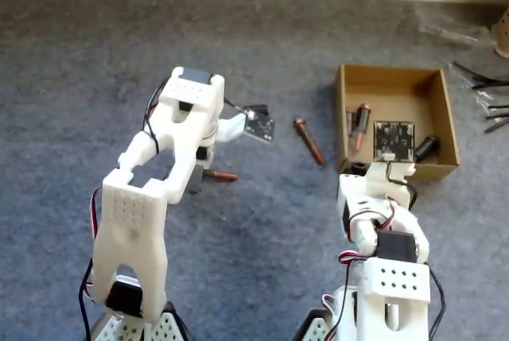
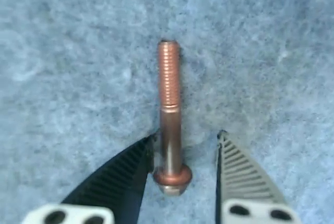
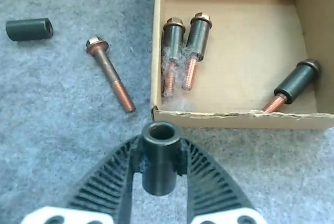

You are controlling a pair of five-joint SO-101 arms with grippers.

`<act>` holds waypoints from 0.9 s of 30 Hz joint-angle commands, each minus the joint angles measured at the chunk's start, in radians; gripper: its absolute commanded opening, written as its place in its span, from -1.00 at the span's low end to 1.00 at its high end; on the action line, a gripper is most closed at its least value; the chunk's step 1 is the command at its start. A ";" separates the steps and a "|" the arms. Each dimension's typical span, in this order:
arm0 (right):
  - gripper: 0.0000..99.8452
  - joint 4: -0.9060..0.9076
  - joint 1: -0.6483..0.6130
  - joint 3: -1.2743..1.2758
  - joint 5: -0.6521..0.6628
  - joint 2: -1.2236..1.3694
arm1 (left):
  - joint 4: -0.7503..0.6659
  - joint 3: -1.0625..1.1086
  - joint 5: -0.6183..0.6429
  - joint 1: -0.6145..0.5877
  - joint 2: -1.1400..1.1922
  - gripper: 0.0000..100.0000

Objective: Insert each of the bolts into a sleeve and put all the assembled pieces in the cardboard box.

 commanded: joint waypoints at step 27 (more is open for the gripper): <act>-0.99 -0.025 0.002 -0.008 0.017 -0.016 | -0.005 -0.381 1.642 0.084 -0.059 -0.62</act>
